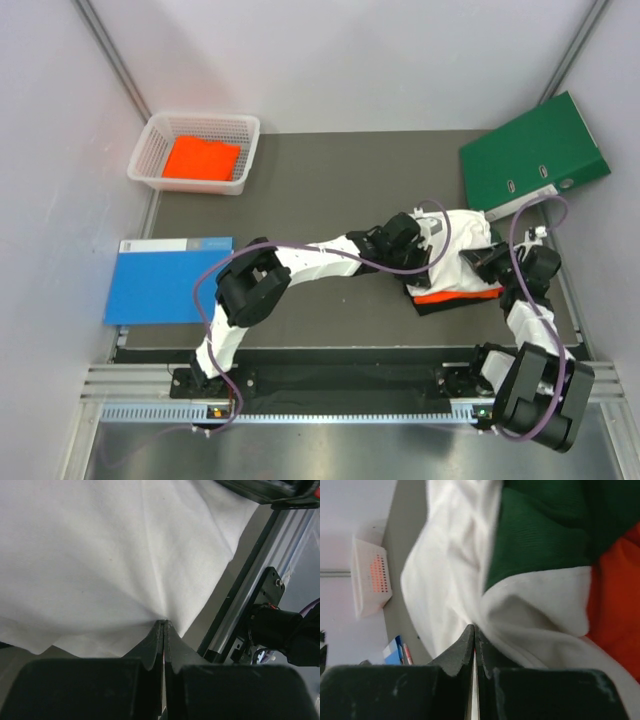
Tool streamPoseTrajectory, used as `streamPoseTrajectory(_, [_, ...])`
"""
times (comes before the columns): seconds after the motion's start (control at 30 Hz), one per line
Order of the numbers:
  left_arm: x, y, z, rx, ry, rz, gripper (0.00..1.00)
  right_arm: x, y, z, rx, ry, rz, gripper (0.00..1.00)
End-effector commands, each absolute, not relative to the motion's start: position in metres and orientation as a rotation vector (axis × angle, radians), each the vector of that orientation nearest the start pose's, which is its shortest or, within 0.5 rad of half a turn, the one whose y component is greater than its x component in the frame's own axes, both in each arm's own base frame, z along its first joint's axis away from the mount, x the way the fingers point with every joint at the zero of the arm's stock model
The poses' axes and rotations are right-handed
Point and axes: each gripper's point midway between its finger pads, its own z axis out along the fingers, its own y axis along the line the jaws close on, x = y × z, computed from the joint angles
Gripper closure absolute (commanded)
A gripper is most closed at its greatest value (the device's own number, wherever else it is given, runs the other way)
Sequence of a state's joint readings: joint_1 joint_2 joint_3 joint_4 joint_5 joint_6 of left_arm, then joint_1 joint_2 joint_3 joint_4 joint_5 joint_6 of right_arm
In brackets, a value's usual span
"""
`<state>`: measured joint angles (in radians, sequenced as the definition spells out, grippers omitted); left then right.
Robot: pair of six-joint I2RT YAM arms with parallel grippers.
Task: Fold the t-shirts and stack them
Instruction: Neatly place the folded tshirt to the corner
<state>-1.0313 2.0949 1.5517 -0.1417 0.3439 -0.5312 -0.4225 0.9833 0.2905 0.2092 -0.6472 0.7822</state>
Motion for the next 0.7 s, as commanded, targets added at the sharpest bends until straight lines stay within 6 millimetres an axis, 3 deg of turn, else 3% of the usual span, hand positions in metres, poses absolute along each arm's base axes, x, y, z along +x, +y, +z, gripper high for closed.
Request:
streamPoseTrajectory(0.0, [0.208, -0.522, 0.098, 0.82, 2.338, -1.181, 1.0, 0.297, -0.011, 0.092, 0.852, 1.949, 0.751, 1.0])
streamPoseTrajectory(0.1, [0.211, -0.517, 0.095, 0.811, 2.345, -1.146, 1.0, 0.297, -0.019, 0.087, 0.889, 1.985, 0.688, 1.0])
streamPoseTrajectory(0.2, [0.212, -0.513, 0.094, 0.82, 2.35, -1.112, 1.0, 0.298, -0.027, 0.095, 0.863, 1.995, 0.623, 1.0])
streamPoseTrajectory(0.33, [0.216, -0.506, 0.09, 0.822, 2.361, -1.065, 1.0, 0.302, -0.026, 0.134, 0.741, 1.927, 0.611, 1.0])
streamPoseTrajectory(0.53, [0.221, -0.502, 0.09, 0.815, 2.358, -1.031, 1.0, 0.304, 0.0, 0.18, 0.563, 1.84, 0.772, 1.0])
streamPoseTrajectory(0.67, [0.238, -0.49, 0.114, 0.767, 2.3, -0.963, 1.0, 0.299, 0.023, 0.182, 0.472, 1.853, 0.899, 1.0])
